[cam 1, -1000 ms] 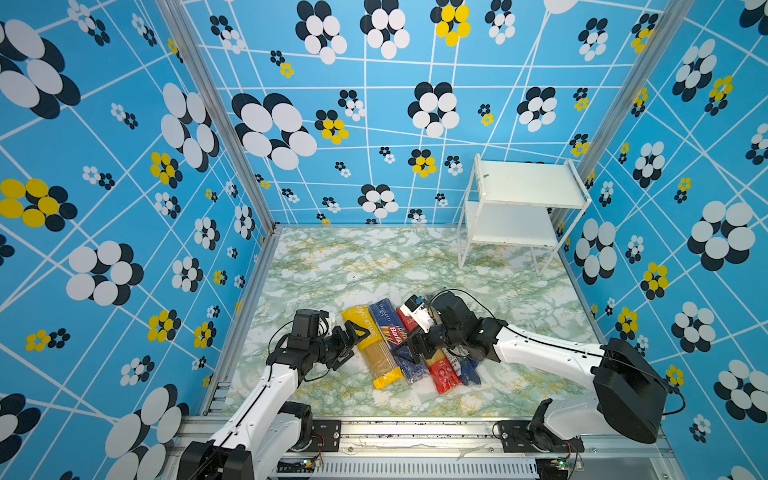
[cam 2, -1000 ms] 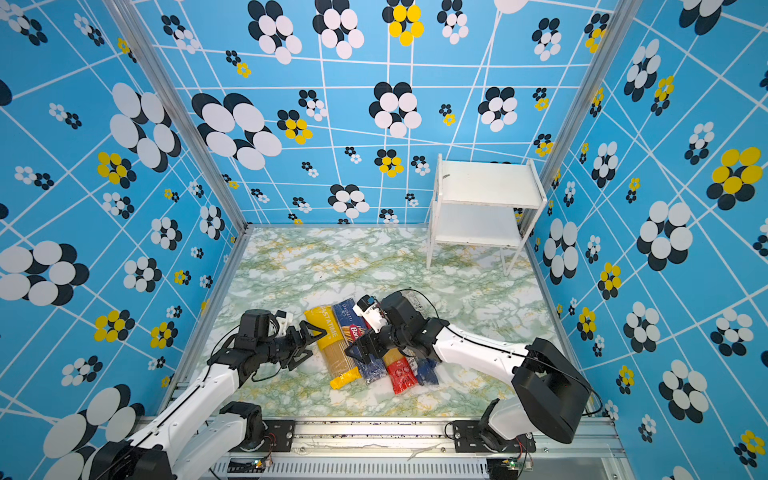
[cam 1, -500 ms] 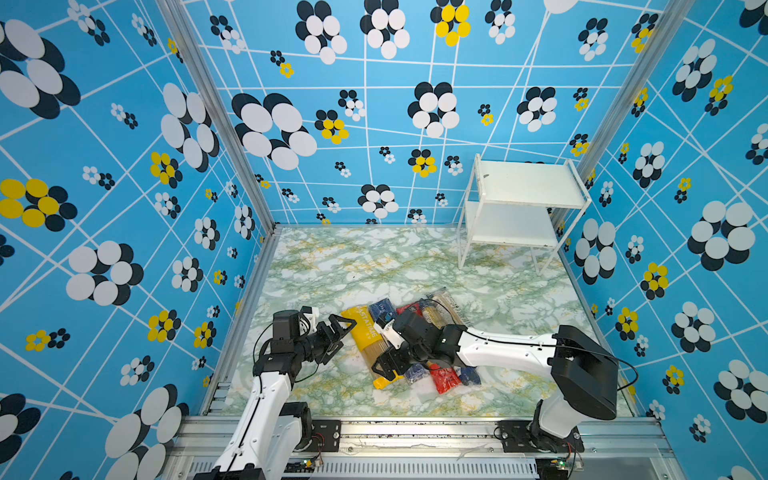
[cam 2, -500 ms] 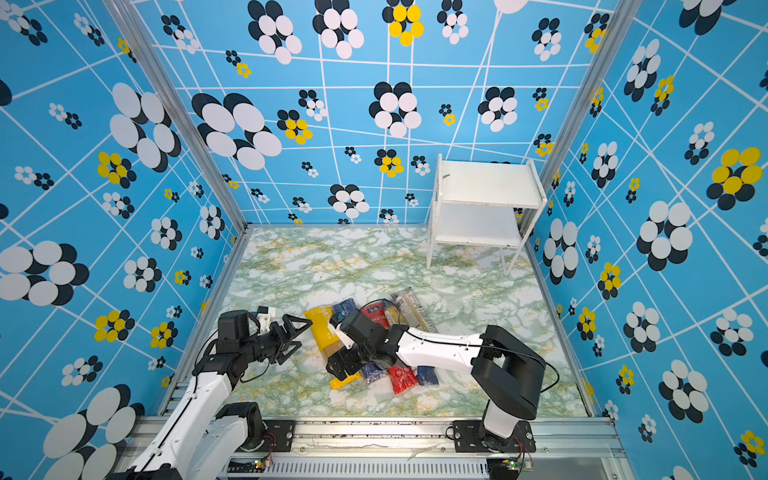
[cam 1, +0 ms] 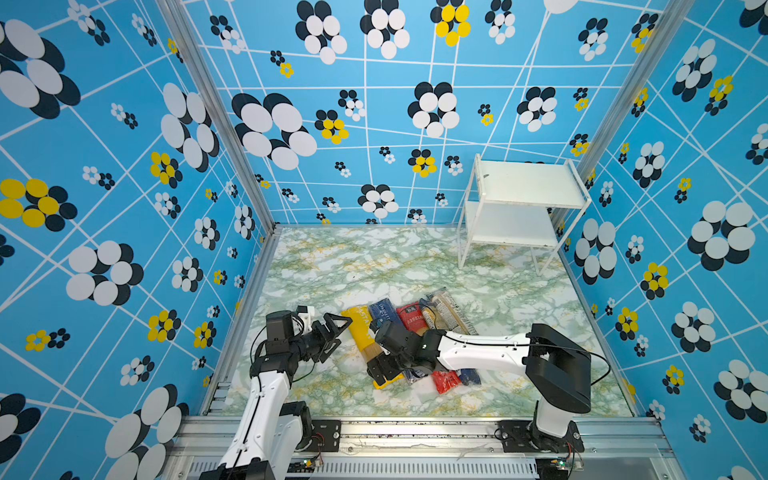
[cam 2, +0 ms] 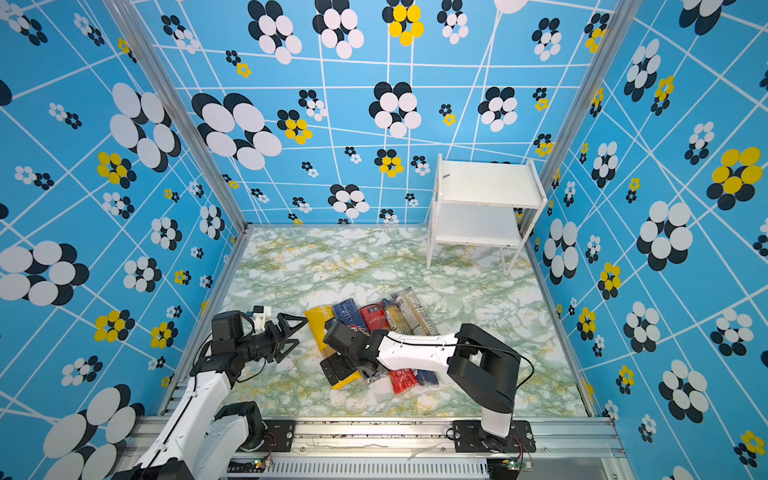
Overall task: Place and organize the pasta boxes and bags onto the shelf
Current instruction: 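Lower the right gripper onto the yellow Pastatime bag while the left gripper hovers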
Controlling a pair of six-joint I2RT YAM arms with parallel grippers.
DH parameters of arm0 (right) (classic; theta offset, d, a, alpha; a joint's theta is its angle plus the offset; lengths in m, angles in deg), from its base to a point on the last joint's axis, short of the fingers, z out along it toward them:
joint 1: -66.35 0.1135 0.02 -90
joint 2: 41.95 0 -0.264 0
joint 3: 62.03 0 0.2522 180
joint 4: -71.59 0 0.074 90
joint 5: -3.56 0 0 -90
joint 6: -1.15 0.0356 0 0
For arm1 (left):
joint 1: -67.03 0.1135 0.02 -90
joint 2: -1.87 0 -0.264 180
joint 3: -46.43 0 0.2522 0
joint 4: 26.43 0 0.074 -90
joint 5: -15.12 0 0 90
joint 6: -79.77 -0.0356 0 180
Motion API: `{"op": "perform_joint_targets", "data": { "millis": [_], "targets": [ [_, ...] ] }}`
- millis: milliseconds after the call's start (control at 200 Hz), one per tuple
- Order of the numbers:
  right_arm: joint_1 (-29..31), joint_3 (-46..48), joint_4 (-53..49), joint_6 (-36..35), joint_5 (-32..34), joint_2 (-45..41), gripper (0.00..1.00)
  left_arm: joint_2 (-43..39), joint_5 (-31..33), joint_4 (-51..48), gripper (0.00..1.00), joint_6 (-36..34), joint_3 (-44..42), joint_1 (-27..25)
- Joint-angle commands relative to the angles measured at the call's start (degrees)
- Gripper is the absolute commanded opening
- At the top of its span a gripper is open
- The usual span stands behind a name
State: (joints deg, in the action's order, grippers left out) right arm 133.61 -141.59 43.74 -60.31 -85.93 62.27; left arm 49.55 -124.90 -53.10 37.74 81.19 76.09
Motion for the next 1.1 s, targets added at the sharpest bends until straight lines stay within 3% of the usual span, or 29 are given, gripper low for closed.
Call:
{"op": "perform_joint_targets", "data": {
  "millis": [0, 575, 970, 1095],
  "targets": [
    [0.25, -1.38, -3.77, 2.25, 3.77, 1.97, 0.96, 1.32, -1.9, 1.77, 0.99, -0.82, -0.35, 0.54],
    [3.99, -7.24, -11.03, 4.34, 11.56, 10.22, 0.97, 2.34, -1.91, 1.92, 0.99, -1.65, -1.02, 0.96],
    [5.23, -10.49, -15.18, 4.68, 14.34, 14.97, 0.87, 1.91, -2.97, 3.33, 0.99, -0.23, -2.09, 2.45],
    [5.31, -10.55, -15.34, 4.82, 14.25, 15.64, 0.79, 1.78, -3.19, 3.72, 0.99, 0.13, -2.69, 2.79]
  ]
}}
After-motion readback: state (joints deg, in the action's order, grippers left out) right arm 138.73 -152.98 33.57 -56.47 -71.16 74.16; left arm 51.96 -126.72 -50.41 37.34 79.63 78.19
